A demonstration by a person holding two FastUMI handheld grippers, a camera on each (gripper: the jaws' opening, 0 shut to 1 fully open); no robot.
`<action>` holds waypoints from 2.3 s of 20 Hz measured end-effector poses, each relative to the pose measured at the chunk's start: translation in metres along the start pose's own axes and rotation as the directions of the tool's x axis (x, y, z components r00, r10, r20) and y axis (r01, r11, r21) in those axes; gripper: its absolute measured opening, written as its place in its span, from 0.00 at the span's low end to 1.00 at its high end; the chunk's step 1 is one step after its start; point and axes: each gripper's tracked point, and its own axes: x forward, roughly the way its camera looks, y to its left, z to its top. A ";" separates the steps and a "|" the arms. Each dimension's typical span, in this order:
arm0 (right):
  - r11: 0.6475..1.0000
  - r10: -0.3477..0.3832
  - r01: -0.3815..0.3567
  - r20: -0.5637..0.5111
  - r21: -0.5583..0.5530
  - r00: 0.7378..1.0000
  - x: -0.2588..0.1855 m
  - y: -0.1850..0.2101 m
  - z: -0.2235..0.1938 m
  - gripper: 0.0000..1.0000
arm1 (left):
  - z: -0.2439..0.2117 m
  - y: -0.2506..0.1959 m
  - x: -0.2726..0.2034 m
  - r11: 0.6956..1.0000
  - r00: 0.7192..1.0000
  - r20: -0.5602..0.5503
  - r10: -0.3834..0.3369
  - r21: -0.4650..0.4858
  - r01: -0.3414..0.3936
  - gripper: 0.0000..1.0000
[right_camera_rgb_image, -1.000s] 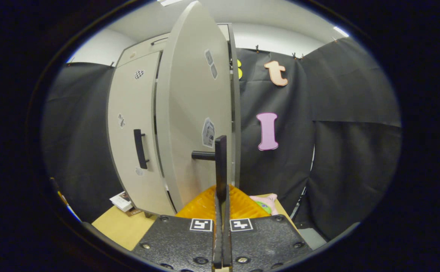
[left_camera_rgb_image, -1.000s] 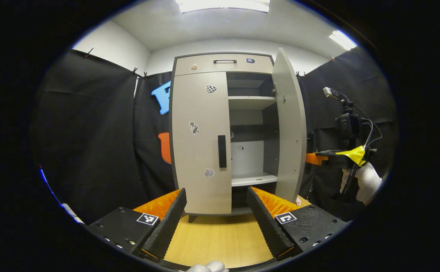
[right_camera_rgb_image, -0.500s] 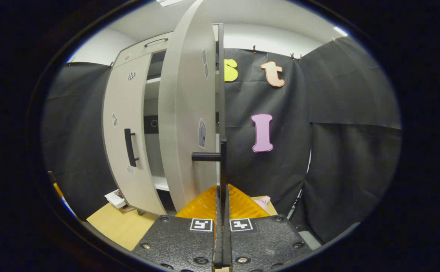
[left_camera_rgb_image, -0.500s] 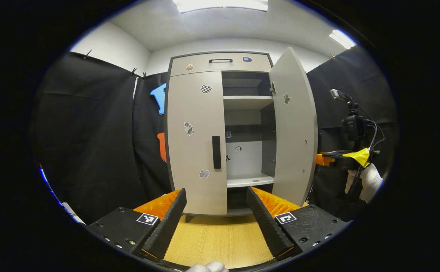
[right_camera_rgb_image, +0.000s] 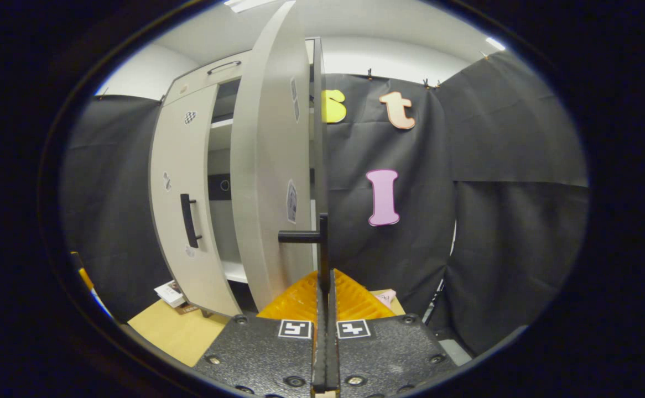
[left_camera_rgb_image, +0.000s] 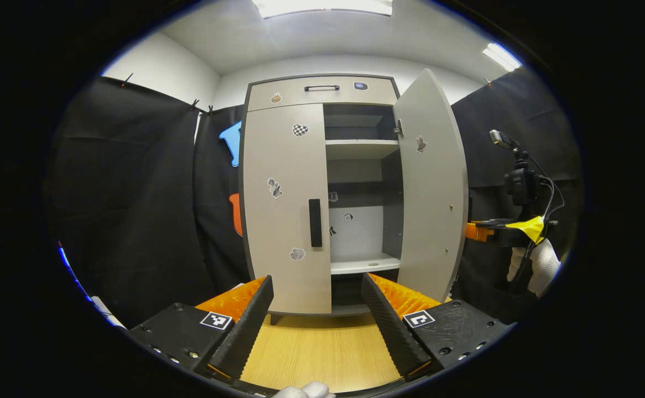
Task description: Open the right door of the double-door shoe cabinet with the right hand, and open the left door with the left hand.
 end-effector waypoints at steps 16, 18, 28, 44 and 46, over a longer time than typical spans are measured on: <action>0.997 -0.060 0.055 0.107 0.048 0.992 -0.112 0.054 0.032 0.94 | -0.011 0.073 -0.015 0.999 1.000 -0.006 0.026 0.020 -0.025 0.96; 0.998 -0.034 0.030 0.095 0.046 0.995 -0.120 0.080 0.015 0.99 | -0.014 0.081 -0.015 0.999 1.000 -0.013 0.023 0.029 -0.023 0.96; 0.996 0.085 -0.085 0.031 0.007 0.996 -0.126 0.159 -0.029 0.99 | -0.027 0.116 0.000 0.998 0.998 -0.028 0.054 0.019 -0.054 0.96; 0.999 0.018 -0.017 0.022 -0.040 1.000 -0.098 0.145 -0.002 1.00 | 0.007 0.045 0.225 0.991 0.991 0.036 -0.127 -0.043 0.129 0.96; 0.999 0.010 -0.010 0.016 -0.042 1.000 -0.093 0.144 0.000 1.00 | 0.003 0.030 0.252 0.989 0.989 0.020 -0.144 -0.040 0.144 0.96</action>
